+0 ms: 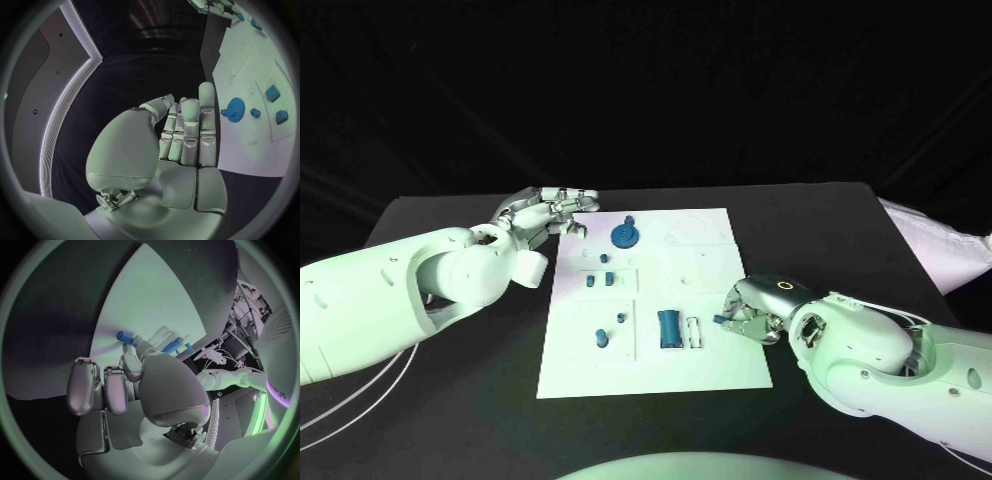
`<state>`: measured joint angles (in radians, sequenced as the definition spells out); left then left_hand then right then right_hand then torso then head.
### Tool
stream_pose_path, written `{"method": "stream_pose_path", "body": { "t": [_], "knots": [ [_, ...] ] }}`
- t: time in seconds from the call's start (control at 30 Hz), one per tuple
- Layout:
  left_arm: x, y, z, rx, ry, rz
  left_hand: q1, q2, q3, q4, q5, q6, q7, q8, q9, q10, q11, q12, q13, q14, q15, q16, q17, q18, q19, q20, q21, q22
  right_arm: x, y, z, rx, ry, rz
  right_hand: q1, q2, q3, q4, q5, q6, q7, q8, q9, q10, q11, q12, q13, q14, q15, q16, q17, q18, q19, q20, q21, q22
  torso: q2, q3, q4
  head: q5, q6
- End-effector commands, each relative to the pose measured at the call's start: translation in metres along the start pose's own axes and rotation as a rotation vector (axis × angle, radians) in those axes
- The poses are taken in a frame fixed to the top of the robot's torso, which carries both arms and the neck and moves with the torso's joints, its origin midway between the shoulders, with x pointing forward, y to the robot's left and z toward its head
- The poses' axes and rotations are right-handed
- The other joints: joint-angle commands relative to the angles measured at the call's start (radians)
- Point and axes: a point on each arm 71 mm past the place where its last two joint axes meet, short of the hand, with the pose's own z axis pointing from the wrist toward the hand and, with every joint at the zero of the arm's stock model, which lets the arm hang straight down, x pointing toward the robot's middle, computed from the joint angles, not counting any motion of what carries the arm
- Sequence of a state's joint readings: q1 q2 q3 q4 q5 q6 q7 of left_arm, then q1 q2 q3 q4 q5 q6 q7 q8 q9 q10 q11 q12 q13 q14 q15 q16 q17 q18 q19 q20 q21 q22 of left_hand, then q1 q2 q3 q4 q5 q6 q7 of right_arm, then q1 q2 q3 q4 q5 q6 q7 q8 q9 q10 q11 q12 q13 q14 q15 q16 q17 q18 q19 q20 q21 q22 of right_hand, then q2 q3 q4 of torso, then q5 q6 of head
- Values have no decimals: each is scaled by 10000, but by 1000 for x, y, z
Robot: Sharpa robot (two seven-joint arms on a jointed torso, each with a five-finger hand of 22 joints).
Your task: Assemble the parts on the task board
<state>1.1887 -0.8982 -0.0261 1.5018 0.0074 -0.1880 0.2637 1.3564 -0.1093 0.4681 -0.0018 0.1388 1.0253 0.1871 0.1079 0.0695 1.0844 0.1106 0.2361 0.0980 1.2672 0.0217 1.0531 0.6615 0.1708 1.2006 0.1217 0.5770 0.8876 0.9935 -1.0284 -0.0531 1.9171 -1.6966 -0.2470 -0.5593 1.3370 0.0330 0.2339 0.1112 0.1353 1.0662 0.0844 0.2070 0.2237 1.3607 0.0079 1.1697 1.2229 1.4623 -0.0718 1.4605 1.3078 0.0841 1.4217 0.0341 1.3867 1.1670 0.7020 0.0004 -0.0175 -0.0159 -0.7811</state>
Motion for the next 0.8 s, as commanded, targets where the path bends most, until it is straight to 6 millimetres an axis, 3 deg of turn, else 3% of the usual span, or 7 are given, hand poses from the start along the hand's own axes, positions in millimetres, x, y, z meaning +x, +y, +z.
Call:
{"method": "stream_pose_path", "body": {
  "t": [0.03,0.2,0.5,0.8],
  "knots": [
    [3,0,0,39,239,-52,43,40,-11,-53,37,-92,3,44,1,-40,2,20,16,-45,-2,-25,-9,119,59,-16,-42,-9,2,1,-2,-24,-424,1765,-625,-373,49,398,-12,161,-60,10,49,194,-93,77,99,791,21,85,1097,-77,72,31,56,37,5,-4,5,19,3],
    [3,0,1,28,245,-54,43,40,-11,-53,37,-92,3,44,1,-40,2,20,16,-45,-2,-25,-9,119,59,-16,-42,-9,-1,5,-3,-205,-713,2627,-831,-618,286,550,43,235,-66,1,66,222,-104,108,141,795,2,96,1114,-80,89,0,73,68,-7,-11,3,19,-9],
    [4,0,0,17,255,-57,44,40,-7,-56,38,-96,4,44,1,-46,2,23,16,-47,-1,-25,-13,119,59,-16,-44,-10,4,12,-1,-275,-146,3287,-924,-690,379,614,49,274,-69,3,80,238,-105,120,158,793,0,88,1103,-81,92,-6,76,74,-7,-15,14,35,-9],
    [4,0,0,45,226,-50,44,40,-7,-56,38,-96,4,44,1,-46,2,23,16,-47,-1,-25,-13,119,59,-16,-44,-10,11,19,5,-368,720,2795,-1136,-791,406,720,241,414,-105,55,131,283,-129,137,182,786,-15,63,1070,-86,104,-5,88,102,-4,-12,22,60,-30]
  ]
}}
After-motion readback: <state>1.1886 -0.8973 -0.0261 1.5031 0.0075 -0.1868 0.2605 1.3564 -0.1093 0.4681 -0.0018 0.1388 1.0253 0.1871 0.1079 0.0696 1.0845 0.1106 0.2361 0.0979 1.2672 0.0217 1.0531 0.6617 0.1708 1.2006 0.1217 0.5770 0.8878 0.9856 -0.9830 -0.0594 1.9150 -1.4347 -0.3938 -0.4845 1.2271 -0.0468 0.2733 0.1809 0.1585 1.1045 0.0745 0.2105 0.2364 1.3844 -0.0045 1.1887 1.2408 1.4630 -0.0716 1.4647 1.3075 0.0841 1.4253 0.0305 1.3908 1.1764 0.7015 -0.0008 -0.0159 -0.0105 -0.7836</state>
